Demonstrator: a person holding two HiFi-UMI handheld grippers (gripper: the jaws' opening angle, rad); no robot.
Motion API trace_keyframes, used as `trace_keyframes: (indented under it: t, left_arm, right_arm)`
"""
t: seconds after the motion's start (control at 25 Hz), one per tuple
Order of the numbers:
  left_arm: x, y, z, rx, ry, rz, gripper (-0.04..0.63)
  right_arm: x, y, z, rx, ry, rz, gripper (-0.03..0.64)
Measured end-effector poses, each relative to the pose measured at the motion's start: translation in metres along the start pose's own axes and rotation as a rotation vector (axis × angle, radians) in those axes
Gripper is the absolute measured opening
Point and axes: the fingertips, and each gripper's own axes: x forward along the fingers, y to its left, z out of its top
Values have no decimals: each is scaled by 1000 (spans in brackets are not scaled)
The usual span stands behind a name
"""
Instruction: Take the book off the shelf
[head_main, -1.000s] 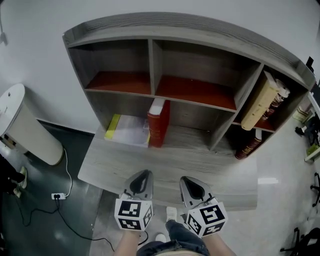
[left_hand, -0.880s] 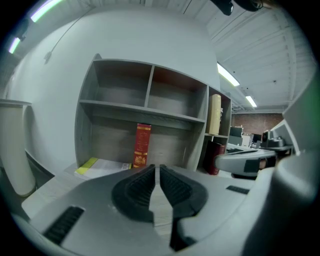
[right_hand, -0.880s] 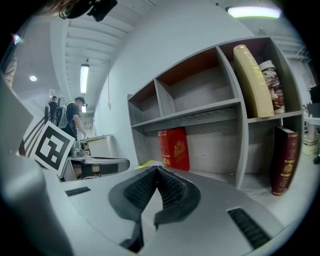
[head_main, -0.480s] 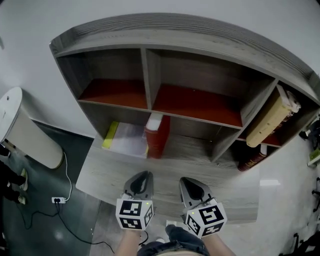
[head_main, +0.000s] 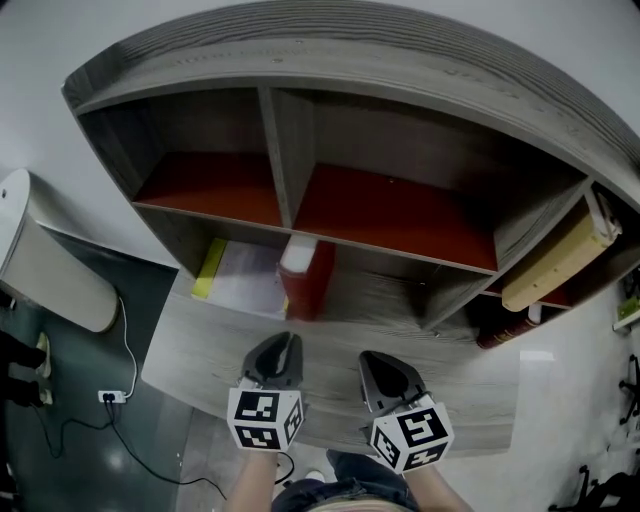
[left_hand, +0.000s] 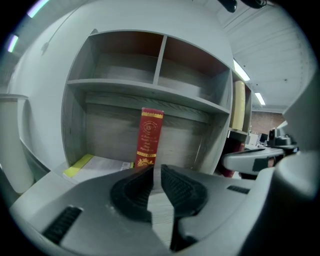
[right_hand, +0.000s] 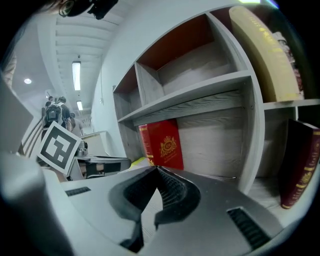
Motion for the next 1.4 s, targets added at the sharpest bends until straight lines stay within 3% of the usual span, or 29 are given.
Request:
trace_keyframes:
  t: [0.24, 0.72, 1.2, 1.4]
  left_arm:
    - [21, 7, 2, 4, 26, 0, 82]
    - [64, 20, 3, 21, 77, 35, 286]
    - [115, 35, -19, 41, 132, 46, 316]
    - [132, 39, -17, 42, 110, 47, 316]
  right_arm:
    - [12, -7, -4, 12, 22, 8, 8]
    - [27, -24, -10, 40, 50, 2, 8]
    - [33, -47, -24, 71, 84, -32, 8]
    - [37, -60, -29, 82, 96, -50, 8]
